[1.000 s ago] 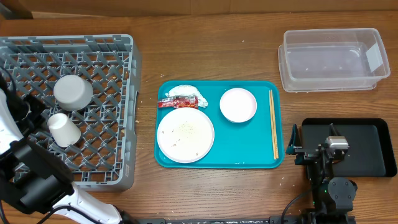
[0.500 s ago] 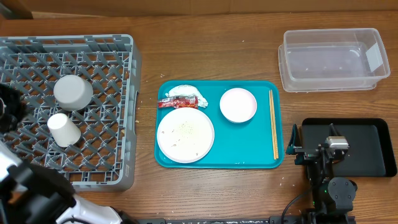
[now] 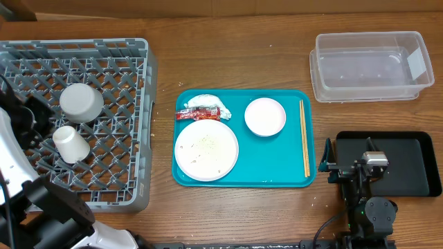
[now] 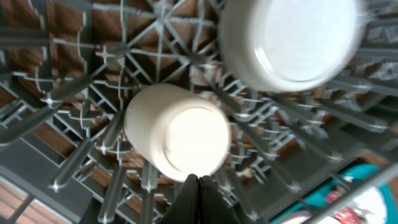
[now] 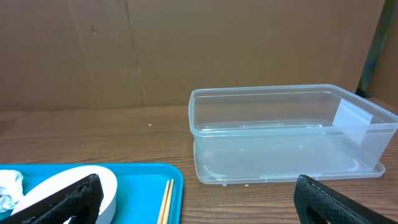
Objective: Sort waste into correct bins and load items into the dishwasher
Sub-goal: 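Open the left gripper and withdraw it from the white cup, then move the left gripper right over the teal tray to the pink bowl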
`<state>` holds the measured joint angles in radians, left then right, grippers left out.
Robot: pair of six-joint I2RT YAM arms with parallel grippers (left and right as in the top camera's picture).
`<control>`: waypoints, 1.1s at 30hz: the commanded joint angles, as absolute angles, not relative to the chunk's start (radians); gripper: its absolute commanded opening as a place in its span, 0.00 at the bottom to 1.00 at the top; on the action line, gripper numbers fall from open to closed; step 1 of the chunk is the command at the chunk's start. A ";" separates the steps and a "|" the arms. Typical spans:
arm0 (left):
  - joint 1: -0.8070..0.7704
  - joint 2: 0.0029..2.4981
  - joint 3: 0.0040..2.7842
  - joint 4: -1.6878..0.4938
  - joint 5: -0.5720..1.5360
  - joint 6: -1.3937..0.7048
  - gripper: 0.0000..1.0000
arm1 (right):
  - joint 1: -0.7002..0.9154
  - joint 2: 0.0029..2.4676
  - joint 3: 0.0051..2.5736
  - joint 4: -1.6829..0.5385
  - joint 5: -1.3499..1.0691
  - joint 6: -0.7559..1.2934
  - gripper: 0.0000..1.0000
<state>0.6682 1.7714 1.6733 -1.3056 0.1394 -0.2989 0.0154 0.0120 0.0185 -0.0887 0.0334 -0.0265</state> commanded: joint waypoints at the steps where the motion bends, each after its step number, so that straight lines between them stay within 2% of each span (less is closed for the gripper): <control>1: 0.674 1.779 1.608 -1.260 0.101 -0.275 0.04 | 0.022 0.003 0.008 -0.081 0.041 -0.031 0.99; 13: 0.674 1.779 1.561 -1.244 0.018 -0.295 0.04 | 0.022 0.003 0.008 -0.081 0.041 -0.031 1.00; 21: 0.674 1.778 1.478 -1.221 0.039 -0.295 0.04 | 0.022 0.003 0.008 -0.081 0.041 -0.031 1.00; 27: 0.674 1.775 1.648 -1.324 0.160 -0.295 0.04 | 0.022 0.003 0.008 -0.081 0.041 -0.031 1.00; 33: 0.674 1.772 1.970 -1.470 0.448 -0.295 0.04 | 0.022 0.003 0.008 -0.081 0.041 -0.031 1.00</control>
